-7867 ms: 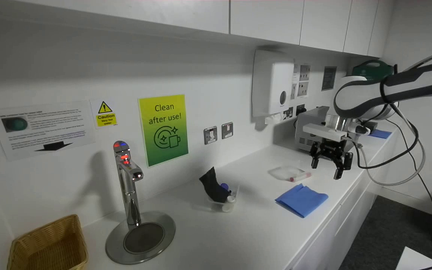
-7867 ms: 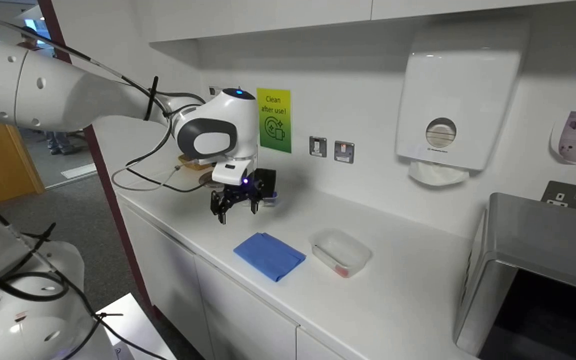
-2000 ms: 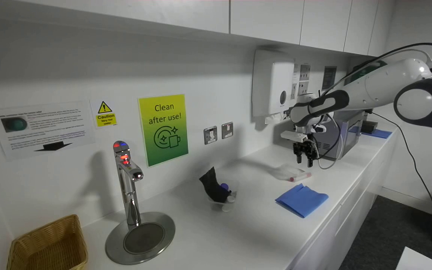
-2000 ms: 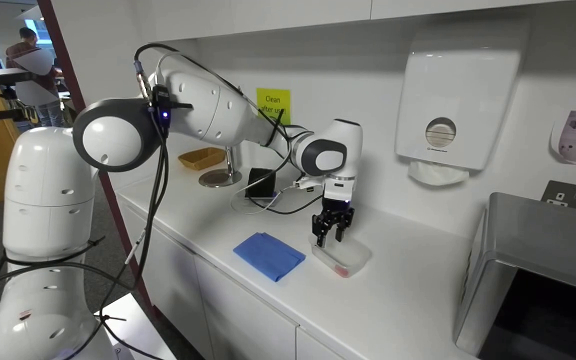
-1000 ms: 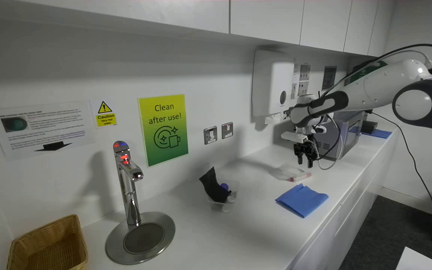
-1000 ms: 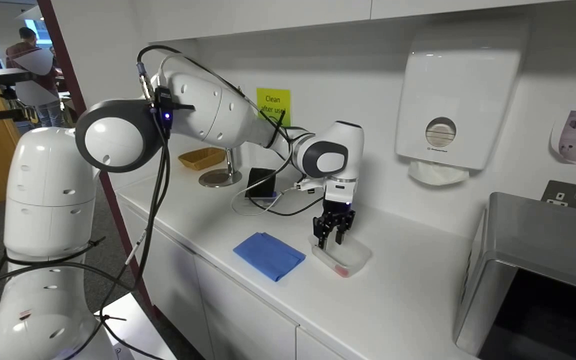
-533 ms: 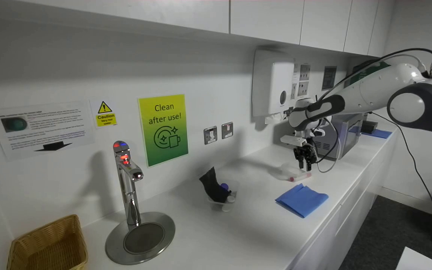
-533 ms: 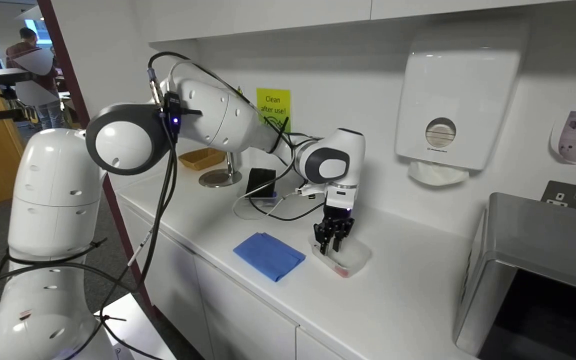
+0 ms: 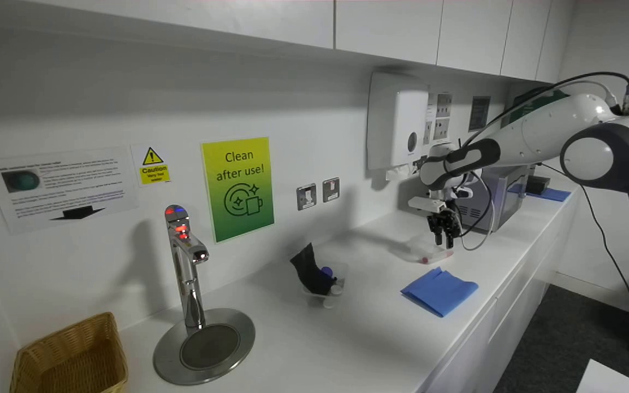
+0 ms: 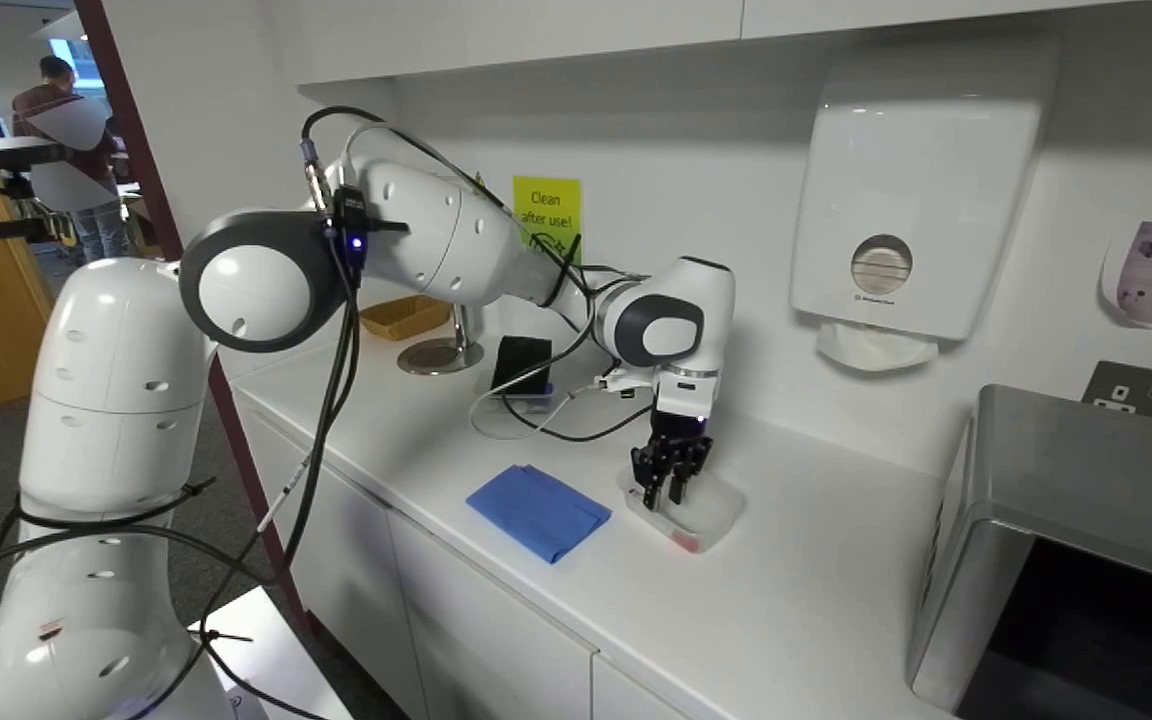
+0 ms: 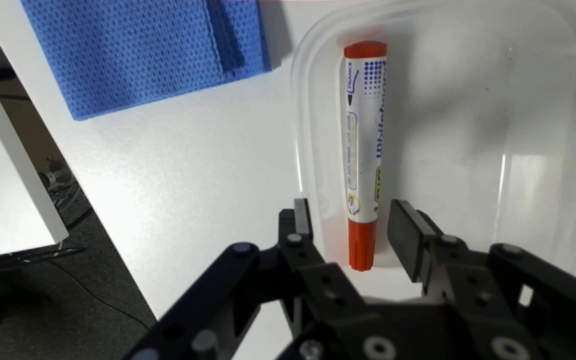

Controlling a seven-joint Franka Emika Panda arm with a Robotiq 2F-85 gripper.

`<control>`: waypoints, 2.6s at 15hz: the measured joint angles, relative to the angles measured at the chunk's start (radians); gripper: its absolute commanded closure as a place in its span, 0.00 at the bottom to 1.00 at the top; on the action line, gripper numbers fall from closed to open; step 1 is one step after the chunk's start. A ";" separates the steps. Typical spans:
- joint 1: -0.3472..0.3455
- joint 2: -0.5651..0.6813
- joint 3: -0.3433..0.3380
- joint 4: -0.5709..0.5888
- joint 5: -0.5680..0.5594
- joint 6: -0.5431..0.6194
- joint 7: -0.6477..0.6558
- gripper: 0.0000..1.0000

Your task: Remove the marker from the bowl

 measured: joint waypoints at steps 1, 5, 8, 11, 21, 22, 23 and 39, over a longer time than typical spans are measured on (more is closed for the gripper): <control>0.000 0.000 -0.002 0.002 0.000 0.000 0.000 0.51; 0.000 0.000 -0.009 0.019 0.000 0.000 0.000 0.51; 0.000 0.000 -0.011 0.029 0.000 0.000 0.000 0.50; 0.000 0.000 -0.011 0.035 0.000 0.000 0.000 0.51; 0.000 0.051 -0.011 0.067 0.000 -0.013 0.000 0.52; 0.000 0.058 -0.011 0.074 0.000 -0.014 0.000 0.52; 0.000 0.066 -0.011 0.082 0.000 -0.015 0.000 0.52; 0.028 0.104 -0.002 0.114 0.000 -0.047 0.000 0.53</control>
